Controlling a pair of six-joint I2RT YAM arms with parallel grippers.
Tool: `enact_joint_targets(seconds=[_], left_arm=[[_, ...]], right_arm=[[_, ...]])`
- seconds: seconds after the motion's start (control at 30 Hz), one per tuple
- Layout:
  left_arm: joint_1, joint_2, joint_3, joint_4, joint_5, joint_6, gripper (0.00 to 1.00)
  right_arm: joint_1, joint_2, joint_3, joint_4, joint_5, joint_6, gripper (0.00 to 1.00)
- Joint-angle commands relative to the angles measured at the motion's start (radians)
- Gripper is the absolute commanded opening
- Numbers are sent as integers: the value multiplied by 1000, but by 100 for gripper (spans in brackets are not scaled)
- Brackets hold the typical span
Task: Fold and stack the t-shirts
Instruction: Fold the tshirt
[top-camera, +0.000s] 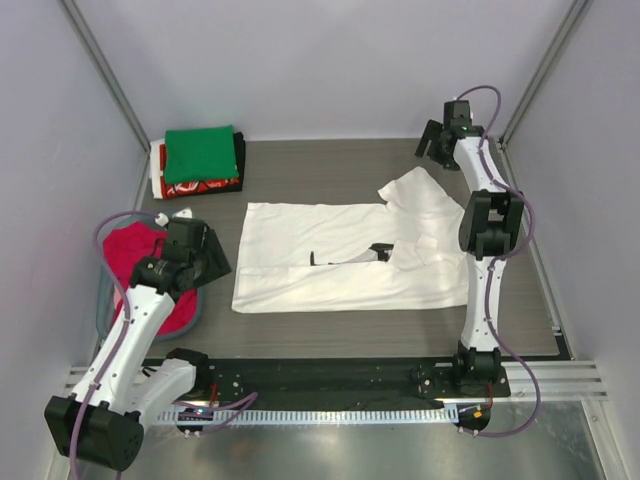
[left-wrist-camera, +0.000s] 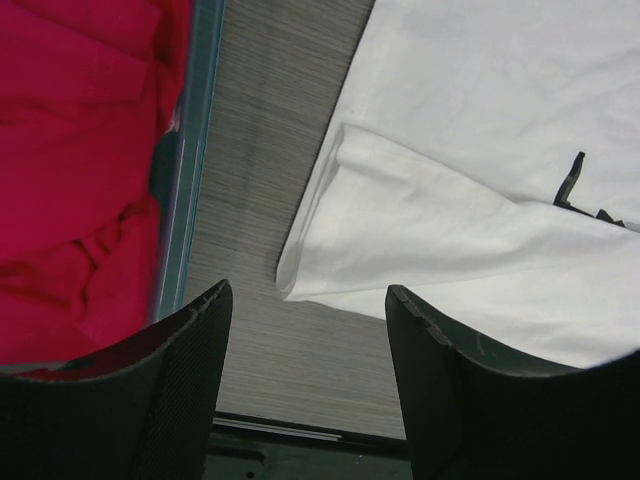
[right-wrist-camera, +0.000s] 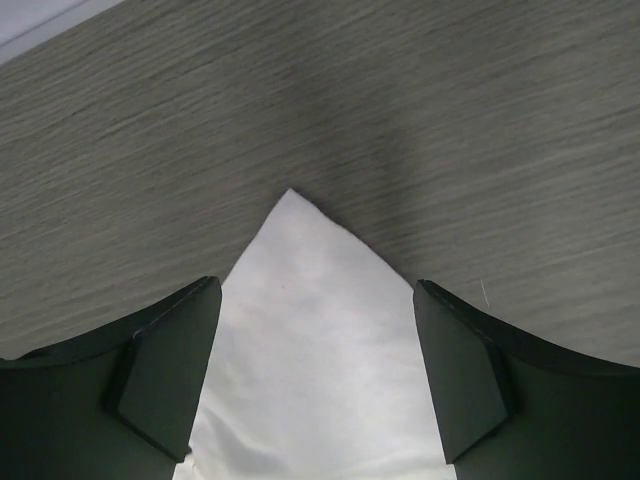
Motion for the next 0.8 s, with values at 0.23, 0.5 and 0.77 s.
enact_joint_targets(seconds=[0.23,0.5,0.77], left_arm=[[-1,8,-6,39,-13,11,62],[1,9,-3,36,-22,8,61],[1,25,-4,36,-25,9,61]], right_arm=[[63,215,271,-28,131,-92,82],[97,285,299,-9,182,-119,71],[108,247,176,-6,202,-121,11]])
